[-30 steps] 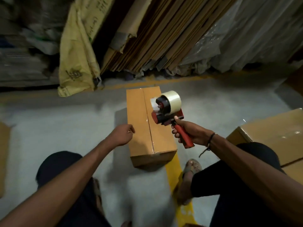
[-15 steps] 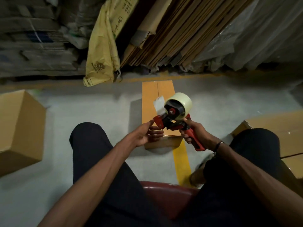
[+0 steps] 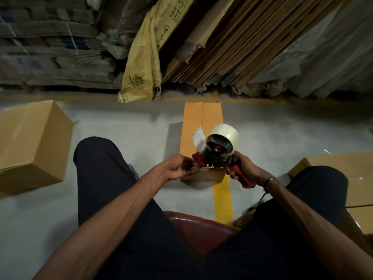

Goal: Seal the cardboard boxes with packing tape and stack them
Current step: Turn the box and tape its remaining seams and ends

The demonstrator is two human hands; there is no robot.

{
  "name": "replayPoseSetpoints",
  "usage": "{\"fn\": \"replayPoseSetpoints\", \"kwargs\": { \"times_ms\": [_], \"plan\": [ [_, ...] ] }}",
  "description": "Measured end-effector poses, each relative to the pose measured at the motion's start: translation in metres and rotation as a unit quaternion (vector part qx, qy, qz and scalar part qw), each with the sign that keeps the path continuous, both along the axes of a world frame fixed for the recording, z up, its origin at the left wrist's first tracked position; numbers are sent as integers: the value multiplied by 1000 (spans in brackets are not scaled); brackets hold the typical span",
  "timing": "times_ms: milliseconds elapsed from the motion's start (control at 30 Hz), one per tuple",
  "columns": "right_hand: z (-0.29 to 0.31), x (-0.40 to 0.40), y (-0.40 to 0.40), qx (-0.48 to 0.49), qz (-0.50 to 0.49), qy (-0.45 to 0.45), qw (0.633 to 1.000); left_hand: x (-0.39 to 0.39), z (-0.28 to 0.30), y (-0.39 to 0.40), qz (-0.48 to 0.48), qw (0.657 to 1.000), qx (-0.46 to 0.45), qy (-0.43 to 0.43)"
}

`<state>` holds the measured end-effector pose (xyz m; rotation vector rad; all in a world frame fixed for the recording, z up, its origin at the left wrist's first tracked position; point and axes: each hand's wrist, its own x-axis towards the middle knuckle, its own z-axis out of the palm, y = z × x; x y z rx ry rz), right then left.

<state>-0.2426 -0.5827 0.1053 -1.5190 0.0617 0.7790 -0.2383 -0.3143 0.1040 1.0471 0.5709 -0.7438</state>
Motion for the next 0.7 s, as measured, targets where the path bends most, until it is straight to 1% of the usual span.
{"fn": "replayPoseSetpoints", "kwargs": {
  "times_ms": [100, 167, 200, 267, 300, 367, 400, 500, 567, 600, 667, 700],
  "plan": [
    [-9, 6, 6, -21, -19, -17, 999, -2, -15, 3, 50, 998, -41, 26],
    [-18, 8, 12, -32, -37, -46, 998, -1, -25, 3, 58, 996, -56, 35],
    [-23, 10, 13, -36, -42, -56, 997, 1, -30, 2, 52, 997, -49, 30],
    [-32, 11, 13, -41, -47, -55, 997, 5, -38, -2, 26, 1000, 3, 8],
    [-35, 13, 12, -44, -44, -50, 997, 9, -45, -6, 22, 999, 46, -7],
    [-43, 19, 9, -51, -28, -39, 998, 13, -58, -15, 19, 993, 113, -25],
    [-46, 22, 7, -60, -18, -36, 997, 16, -69, -18, 26, 991, 128, -24],
    [-58, 40, 5, -113, 1, -54, 992, 25, -95, -27, 73, 989, 128, -17],
    [-66, 53, 7, -154, 9, -76, 985, 34, -107, -32, 141, 984, 111, 9],
    [-71, 60, 8, -171, 15, -86, 981, 39, -117, -33, 176, 977, 116, 24],
    [-81, 74, 11, -191, 30, -94, 977, 46, -131, -32, 206, 968, 138, 28],
    [-87, 82, 13, -197, 37, -90, 976, 50, -137, -32, 205, 967, 148, 24]
  ]
}}
